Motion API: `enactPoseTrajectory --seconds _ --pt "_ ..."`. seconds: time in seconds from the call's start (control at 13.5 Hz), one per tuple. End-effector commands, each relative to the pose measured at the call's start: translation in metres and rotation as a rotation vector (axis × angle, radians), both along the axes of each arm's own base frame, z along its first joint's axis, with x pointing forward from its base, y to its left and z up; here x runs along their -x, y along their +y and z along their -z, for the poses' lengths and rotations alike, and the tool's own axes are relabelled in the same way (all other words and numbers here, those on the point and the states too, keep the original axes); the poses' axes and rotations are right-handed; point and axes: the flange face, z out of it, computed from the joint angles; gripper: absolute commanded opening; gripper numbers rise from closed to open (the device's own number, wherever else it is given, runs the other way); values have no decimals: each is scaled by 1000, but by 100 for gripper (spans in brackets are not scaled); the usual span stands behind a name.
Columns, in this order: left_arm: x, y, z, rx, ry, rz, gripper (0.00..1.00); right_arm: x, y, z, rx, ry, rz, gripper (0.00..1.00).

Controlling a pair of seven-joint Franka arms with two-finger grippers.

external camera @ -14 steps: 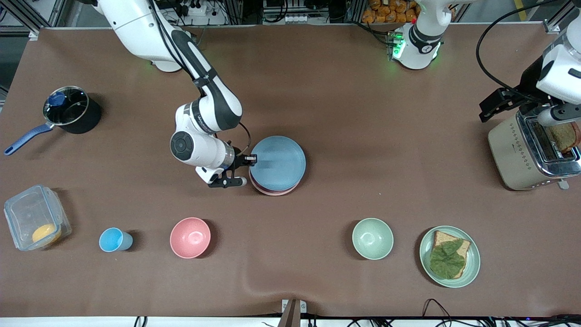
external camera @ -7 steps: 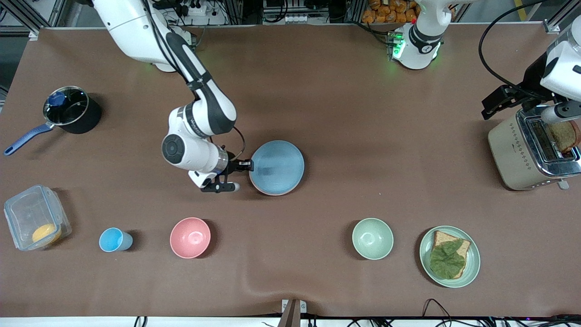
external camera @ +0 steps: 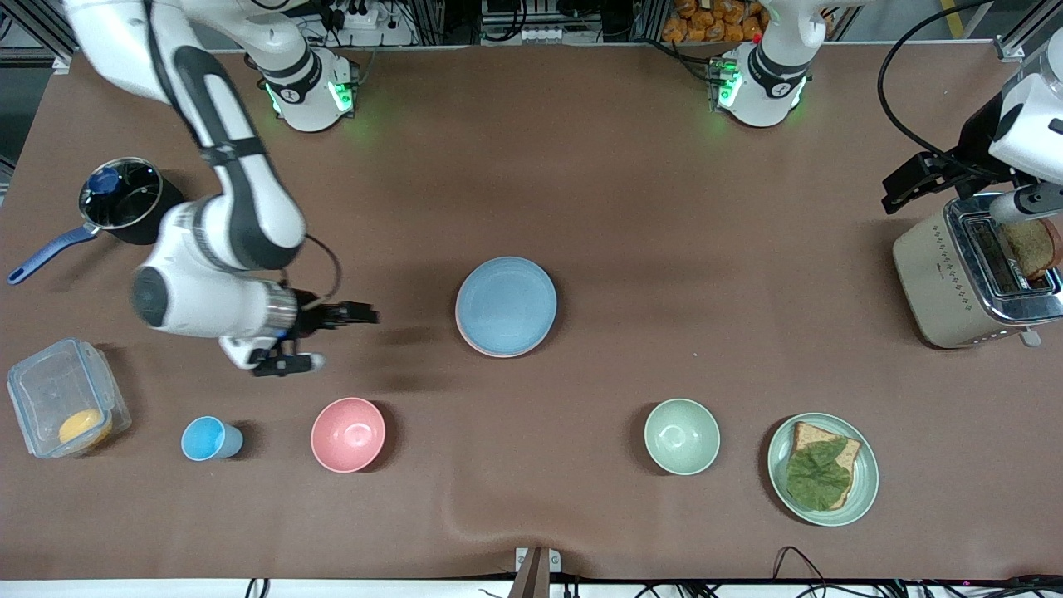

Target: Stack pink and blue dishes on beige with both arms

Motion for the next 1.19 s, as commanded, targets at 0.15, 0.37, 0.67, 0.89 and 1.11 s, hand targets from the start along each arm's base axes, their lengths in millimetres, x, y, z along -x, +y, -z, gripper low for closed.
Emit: enactPoseTrajectory --seconds 0.15,0.37,0.67,0.89,1.11 --pt "6 0 -9 19 15 21 100 23 -60 -129 222 -131 -153 100" --pt "7 -1 -9 22 14 22 100 45 -115 -192 236 -176 -86 100" --pt "10 -3 -8 20 34 16 100 64 -133 -249 259 -137 -174 100" --pt "11 -4 -9 20 35 16 100 68 -125 -263 293 -137 -70 100" --pt "11 -4 -10 20 34 16 100 74 -117 -276 321 -164 -77 100"
